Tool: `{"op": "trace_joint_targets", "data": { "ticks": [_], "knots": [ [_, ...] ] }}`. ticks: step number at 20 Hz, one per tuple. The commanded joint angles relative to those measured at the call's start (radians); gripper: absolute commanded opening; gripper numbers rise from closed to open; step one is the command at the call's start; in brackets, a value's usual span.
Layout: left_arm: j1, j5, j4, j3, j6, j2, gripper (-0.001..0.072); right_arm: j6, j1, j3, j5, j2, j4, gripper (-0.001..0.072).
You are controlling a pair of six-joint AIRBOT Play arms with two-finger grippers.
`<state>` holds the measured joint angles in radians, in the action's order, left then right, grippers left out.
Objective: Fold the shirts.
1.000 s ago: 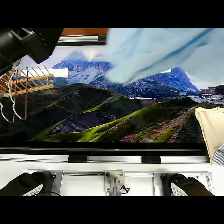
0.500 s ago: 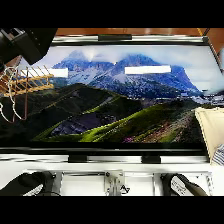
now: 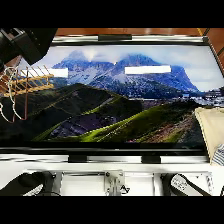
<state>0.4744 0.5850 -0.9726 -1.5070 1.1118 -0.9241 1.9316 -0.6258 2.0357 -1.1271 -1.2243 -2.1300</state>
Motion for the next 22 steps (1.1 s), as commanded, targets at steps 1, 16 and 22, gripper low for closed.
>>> {"op": "trace_joint_targets", "data": {
  "ticks": [1, 16, 22],
  "knots": [
    [0.000, -0.001, 0.000, 0.000, 0.000, 0.001, 0.0396, -0.025, -0.008, 0.002, 0.034, -0.035, -0.031, 0.0053],
    [0.000, 0.092, 0.003, 0.000, 0.050, 0.027, 0.0394, -0.004, -0.339, 0.001, 0.108, -0.053, -0.023, 0.0053],
    [0.000, 0.125, 0.003, 0.000, 0.106, 0.028, 0.0393, -0.030, -0.473, 0.001, 0.112, -0.070, -0.023, 0.0052]
  ]
}}
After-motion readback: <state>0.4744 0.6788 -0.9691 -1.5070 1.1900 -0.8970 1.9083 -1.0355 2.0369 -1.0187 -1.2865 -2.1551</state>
